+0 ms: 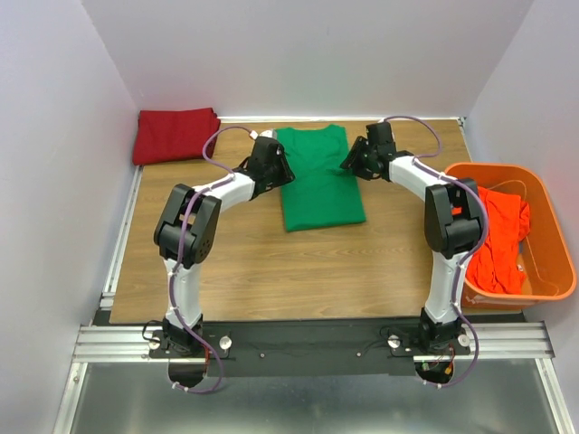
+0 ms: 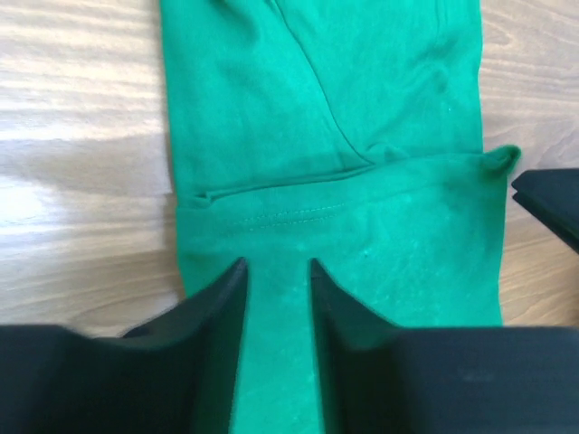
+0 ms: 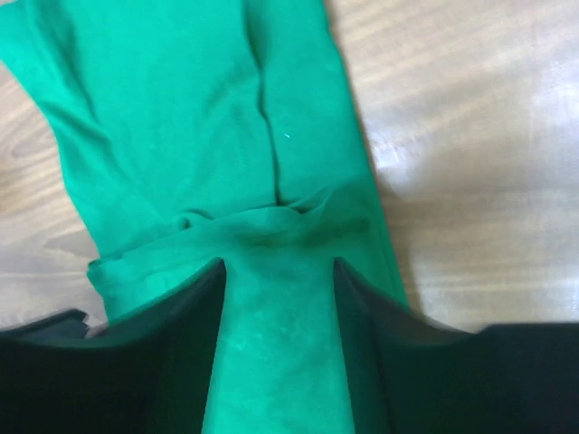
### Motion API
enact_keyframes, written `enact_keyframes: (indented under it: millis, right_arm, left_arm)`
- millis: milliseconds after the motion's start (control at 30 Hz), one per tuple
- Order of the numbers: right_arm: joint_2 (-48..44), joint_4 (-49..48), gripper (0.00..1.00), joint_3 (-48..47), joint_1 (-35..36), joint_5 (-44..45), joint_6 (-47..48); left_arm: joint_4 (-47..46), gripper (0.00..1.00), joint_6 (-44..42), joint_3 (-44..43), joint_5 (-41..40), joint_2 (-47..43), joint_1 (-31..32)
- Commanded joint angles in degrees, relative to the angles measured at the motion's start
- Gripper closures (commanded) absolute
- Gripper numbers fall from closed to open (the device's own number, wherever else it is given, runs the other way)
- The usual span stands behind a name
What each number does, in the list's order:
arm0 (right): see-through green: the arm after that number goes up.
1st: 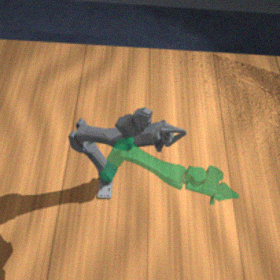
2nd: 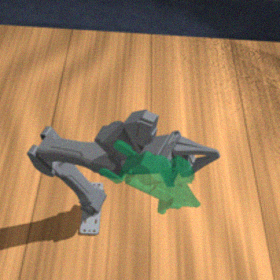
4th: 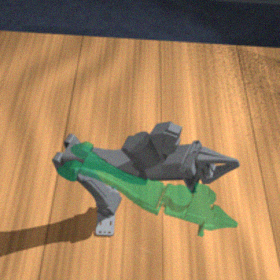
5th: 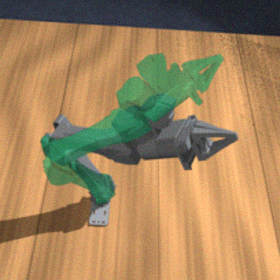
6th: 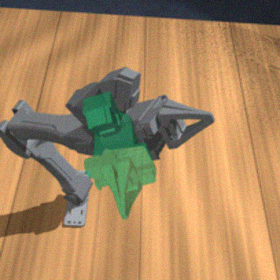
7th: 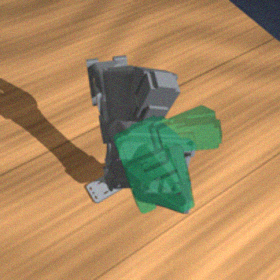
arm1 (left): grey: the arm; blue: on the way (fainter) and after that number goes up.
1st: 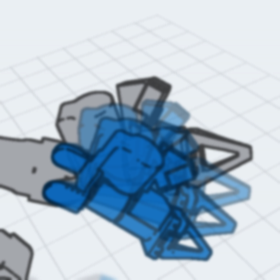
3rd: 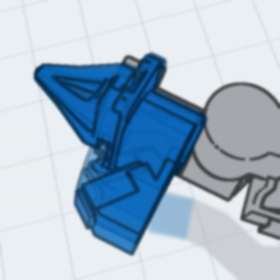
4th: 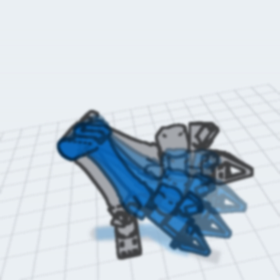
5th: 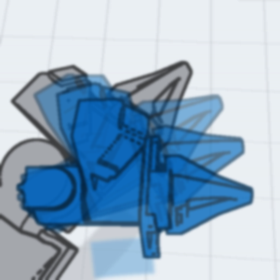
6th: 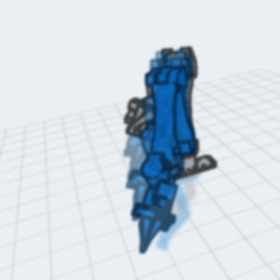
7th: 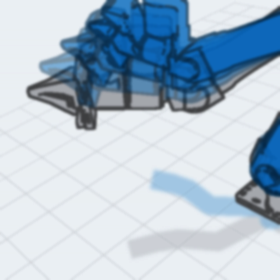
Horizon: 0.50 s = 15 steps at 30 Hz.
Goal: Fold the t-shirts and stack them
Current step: Fold the folded rectangular tshirt in 1/3 of the way
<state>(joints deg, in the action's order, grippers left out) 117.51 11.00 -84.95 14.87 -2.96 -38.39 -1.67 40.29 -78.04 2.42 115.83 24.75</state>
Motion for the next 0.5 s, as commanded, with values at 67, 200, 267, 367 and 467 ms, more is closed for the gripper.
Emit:
enact_keyframes:
  millis: [67, 200, 267, 367, 467]
  right_arm:
    - [-1.93, -1.25, 0.31, -1.89, -0.63, -2.66, 2.88]
    - [-4.74, -1.25, 0.32, 1.87, -0.55, -4.5, 2.8]
    - [-6.06, -1.16, 0.32, 3.99, 0.06, -4.69, 2.71]
    - [-9.66, -1.6, 0.35, 10.75, 0.42, -4.77, 1.66]
    - [-13.7, -2.83, 0.42, 17.58, 1.29, -5.65, 0.78]
  left_arm:
    - [-0.61, 0.48, -2.76, -0.62, 0.4, -6.4, -2.6]
    - [-0.35, 0.5, -2.59, 0.69, 1.79, -9.39, -1.99]
    - [-0.35, 0.54, -2.33, 1.66, 2.42, -10.09, -0.77]
    - [-0.61, 0.77, -1.19, 3.94, 3.56, -10.63, 2.31]
    - [-3.23, 0.86, -0.13, 8.06, 5.49, -11.24, 5.74]
